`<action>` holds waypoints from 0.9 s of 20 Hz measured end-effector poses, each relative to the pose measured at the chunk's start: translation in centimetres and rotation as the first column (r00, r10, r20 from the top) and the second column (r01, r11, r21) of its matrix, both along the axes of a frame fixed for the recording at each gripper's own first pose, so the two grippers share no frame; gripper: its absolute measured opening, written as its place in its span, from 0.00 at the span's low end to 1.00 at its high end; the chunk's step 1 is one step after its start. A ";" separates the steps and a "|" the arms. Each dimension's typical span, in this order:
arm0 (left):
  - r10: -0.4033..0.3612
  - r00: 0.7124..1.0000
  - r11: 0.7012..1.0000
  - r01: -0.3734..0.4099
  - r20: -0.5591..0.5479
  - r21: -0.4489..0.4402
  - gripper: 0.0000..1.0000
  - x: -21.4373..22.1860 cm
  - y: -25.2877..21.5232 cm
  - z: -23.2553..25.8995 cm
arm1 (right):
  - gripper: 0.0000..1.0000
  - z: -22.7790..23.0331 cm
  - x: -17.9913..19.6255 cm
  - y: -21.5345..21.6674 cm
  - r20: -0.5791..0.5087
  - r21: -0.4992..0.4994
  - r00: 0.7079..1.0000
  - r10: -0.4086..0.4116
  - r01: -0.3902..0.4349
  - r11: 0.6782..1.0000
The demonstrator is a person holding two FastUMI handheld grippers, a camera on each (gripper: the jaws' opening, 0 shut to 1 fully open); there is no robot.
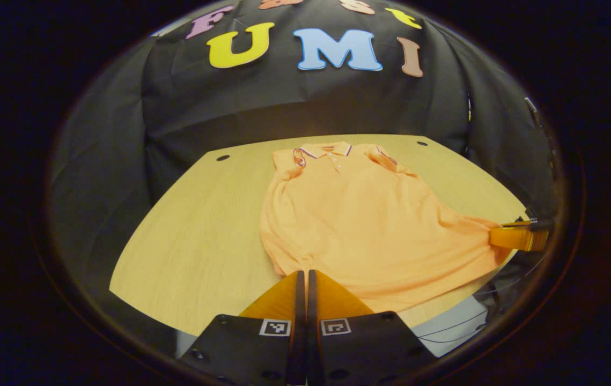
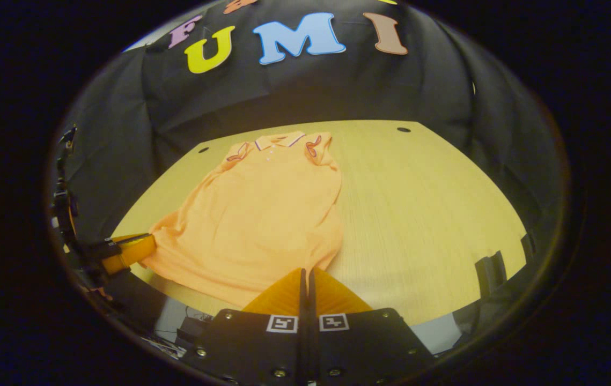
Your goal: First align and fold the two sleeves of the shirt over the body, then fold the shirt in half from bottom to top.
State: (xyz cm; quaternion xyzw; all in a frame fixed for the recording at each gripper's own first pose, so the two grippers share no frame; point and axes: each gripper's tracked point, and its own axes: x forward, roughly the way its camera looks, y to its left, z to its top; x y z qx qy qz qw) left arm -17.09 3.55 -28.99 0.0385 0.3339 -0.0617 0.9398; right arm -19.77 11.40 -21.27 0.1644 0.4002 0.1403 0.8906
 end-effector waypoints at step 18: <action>-0.074 0.992 0.996 0.078 0.099 -0.040 0.06 18.9 -0.8 5.6 | 0.00 4.8 17.5 -1.0 0.092 -0.034 0.992 -0.080 0.084 0.996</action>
